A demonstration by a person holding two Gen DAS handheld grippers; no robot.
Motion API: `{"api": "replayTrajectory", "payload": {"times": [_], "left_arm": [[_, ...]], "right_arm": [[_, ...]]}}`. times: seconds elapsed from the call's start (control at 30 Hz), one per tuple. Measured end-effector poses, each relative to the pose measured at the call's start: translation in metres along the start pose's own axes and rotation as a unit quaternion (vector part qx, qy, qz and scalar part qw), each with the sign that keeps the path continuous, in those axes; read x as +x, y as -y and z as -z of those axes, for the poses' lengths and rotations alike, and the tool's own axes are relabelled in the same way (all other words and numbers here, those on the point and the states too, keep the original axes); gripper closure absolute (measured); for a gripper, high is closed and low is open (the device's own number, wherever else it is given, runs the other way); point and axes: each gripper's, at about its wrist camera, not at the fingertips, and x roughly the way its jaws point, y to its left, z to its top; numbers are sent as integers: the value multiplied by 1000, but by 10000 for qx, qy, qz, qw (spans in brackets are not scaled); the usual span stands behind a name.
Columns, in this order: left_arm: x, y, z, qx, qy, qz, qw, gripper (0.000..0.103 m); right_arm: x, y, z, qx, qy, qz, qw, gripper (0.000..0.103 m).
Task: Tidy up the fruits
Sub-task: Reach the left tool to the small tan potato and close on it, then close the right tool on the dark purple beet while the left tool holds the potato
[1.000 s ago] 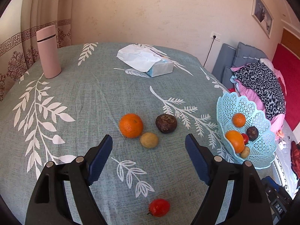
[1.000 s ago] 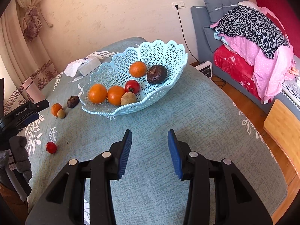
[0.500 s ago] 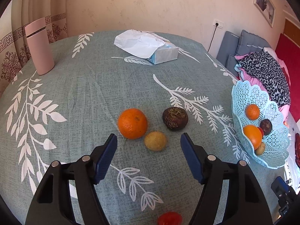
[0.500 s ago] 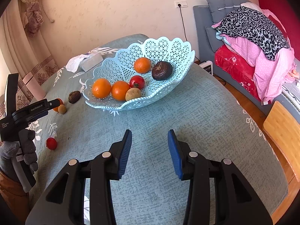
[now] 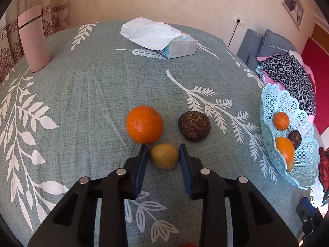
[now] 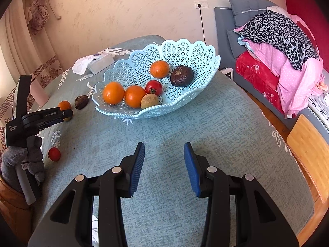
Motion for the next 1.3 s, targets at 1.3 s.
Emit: {"api": "replayTrajectory", "payload": {"times": [1.3], "left_arm": [[-62, -75, 10, -1083, 1029, -855, 9851, 74]], "right_arm": [[85, -191, -64, -1514, -603, -1209, 9792, 62]]}}
